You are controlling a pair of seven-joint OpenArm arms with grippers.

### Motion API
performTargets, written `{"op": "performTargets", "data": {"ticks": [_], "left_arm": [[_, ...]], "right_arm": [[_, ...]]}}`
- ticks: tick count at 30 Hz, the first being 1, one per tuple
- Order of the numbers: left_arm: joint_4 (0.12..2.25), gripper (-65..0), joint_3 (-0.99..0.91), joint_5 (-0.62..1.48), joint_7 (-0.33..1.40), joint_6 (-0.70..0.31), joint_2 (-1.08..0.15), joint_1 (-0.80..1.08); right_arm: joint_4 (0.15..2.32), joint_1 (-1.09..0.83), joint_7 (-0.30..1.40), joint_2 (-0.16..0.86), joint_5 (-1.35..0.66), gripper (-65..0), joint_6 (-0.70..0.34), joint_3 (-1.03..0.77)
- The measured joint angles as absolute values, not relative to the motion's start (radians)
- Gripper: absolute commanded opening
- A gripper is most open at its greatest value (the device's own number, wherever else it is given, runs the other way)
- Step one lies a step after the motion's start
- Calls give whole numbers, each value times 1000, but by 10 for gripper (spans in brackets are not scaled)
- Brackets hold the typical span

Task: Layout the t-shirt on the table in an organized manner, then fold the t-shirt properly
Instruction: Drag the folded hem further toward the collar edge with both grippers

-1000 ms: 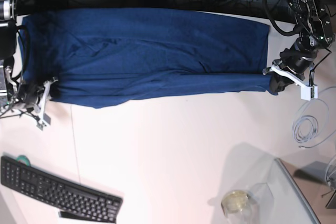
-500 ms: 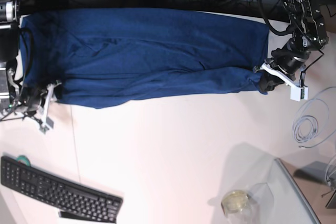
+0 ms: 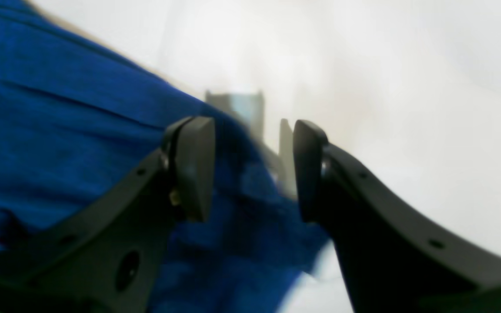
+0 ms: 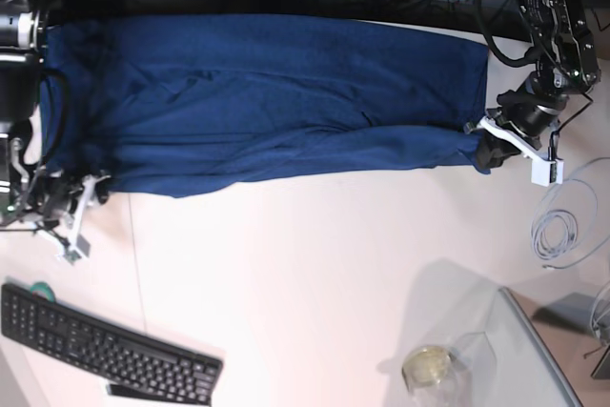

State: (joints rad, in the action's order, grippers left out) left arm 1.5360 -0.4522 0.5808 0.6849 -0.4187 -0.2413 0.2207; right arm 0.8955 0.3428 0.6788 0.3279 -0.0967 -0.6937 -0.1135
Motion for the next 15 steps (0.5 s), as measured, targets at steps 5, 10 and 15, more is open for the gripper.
{"op": "performTargets", "data": {"ticks": [5, 10, 15], "left_arm": [[1529, -650, -455, 577, 688, -416, -245, 203], [1529, -650, -453, 578, 686, -418, -238, 206], [1502, -650, -453, 580, 686, -418, -238, 203]], "right_arm": [[818, 362, 669, 316, -93, -368, -694, -112], [741, 361, 586, 310, -94, -372, -694, -112], [740, 354, 568, 308, -98, -513, -694, -118]]}}
